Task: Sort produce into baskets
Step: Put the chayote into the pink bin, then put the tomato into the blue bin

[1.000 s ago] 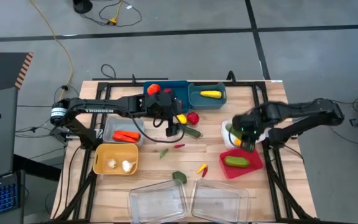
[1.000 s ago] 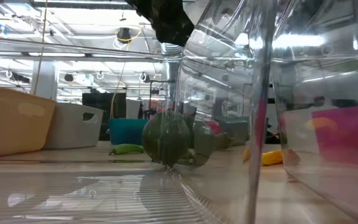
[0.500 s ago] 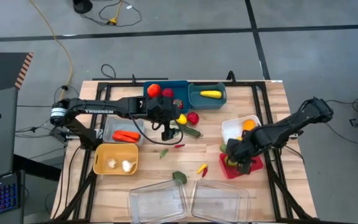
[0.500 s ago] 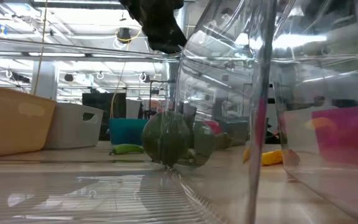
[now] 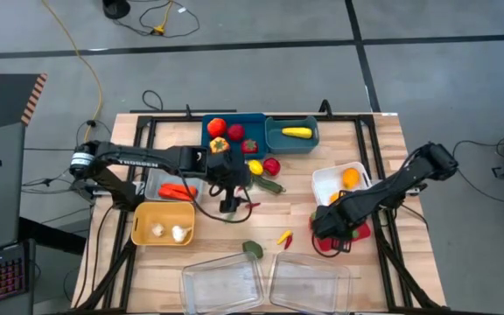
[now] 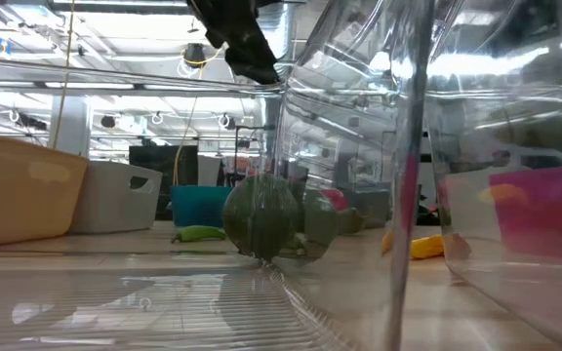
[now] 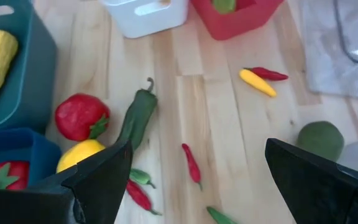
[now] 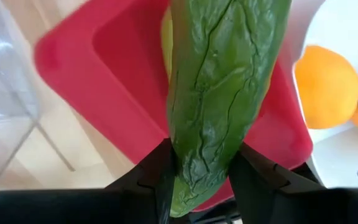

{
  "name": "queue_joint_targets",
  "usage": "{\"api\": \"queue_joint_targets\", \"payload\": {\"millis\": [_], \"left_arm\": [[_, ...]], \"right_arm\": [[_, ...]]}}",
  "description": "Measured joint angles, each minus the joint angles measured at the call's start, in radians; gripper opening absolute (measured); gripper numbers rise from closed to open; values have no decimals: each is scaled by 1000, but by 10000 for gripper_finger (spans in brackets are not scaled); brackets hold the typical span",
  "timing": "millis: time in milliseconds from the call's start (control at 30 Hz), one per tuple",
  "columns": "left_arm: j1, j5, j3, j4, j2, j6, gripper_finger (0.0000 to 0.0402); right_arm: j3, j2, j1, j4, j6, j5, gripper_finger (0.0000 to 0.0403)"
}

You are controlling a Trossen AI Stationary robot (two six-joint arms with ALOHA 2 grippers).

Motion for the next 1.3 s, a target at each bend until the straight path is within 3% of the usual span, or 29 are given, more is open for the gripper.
{"api": "queue_joint_targets", "payload": {"millis": [233, 600, 1000, 1300], "left_arm": [[-48, 3, 0, 21, 0, -8, 353], [-67, -2, 0, 39, 0, -10, 353], [-67, -19, 0, 65, 0, -11, 353], [-66, -74, 0, 123, 0, -25, 353]], "right_arm": [[0, 3, 0, -41, 0, -1, 167], [0, 4, 0, -55, 0, -1, 253], [0, -3, 0, -118, 0, -1, 255], [44, -98, -38, -125, 8, 17, 255]]}}
